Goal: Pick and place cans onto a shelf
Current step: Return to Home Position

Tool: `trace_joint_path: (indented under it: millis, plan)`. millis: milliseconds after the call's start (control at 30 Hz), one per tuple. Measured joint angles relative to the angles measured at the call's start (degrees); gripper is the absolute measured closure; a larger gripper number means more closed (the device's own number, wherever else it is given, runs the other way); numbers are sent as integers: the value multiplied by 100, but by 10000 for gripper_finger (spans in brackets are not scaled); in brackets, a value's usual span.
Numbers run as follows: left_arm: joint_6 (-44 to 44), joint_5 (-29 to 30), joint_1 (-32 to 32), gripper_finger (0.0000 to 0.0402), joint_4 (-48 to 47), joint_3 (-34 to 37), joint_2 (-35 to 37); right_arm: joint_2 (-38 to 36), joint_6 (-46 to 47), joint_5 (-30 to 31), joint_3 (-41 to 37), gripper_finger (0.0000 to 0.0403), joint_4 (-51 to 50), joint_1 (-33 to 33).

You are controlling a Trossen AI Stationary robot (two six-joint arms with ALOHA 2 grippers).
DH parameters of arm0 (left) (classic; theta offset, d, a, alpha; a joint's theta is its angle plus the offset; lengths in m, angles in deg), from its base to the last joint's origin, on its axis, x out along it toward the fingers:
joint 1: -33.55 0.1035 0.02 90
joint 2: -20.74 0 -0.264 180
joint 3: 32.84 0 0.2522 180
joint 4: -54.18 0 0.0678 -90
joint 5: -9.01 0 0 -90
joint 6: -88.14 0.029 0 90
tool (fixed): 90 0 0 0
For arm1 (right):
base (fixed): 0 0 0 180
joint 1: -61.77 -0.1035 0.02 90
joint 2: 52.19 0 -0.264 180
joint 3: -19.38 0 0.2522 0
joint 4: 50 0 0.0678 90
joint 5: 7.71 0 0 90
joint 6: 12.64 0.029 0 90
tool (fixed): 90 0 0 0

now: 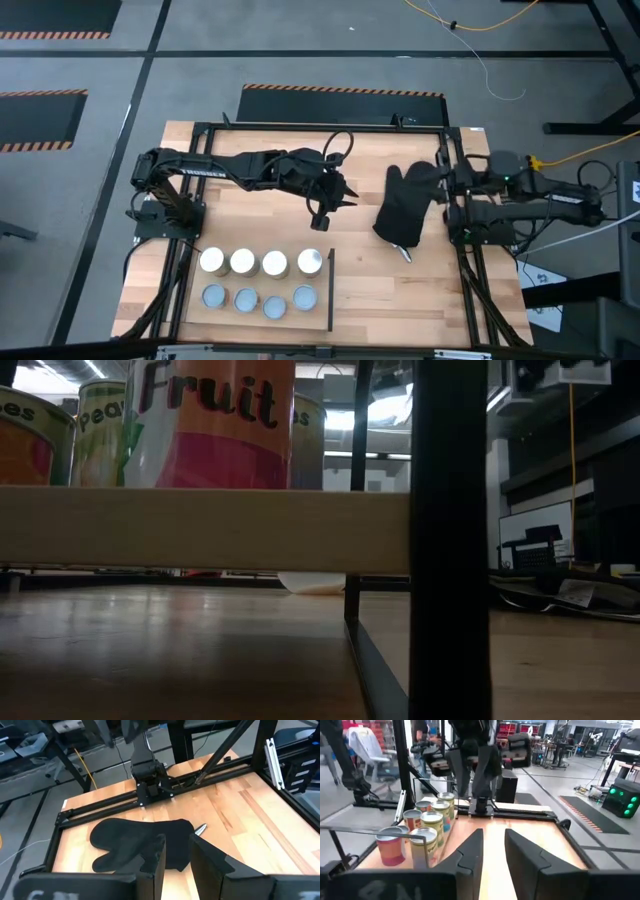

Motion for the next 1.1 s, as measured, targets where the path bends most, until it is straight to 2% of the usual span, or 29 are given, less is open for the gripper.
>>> trace_joint_path:
  millis: [333,467,700,800,967,1100]
  plan:
    - [-97,-6,1,321,16,-2,32,-964,303,105,-1603,319,1006,0]
    - [-137,-10,1,321,-154,-11,507,-1220,405,105,-1926,319,1021,0]
    - [-149,12,-249,321,-1116,136,1664,-1700,537,118,-2398,319,1168,0]
    - [-160,301,-565,321,-1123,690,2281,-1857,534,122,-2548,319,1179,0]
    - [-403,1367,-1030,321,-452,2159,3388,-2068,516,120,-2821,319,1277,0]
    - [-573,1632,-1188,321,141,3400,4333,-2167,531,120,-3000,319,1373,0]
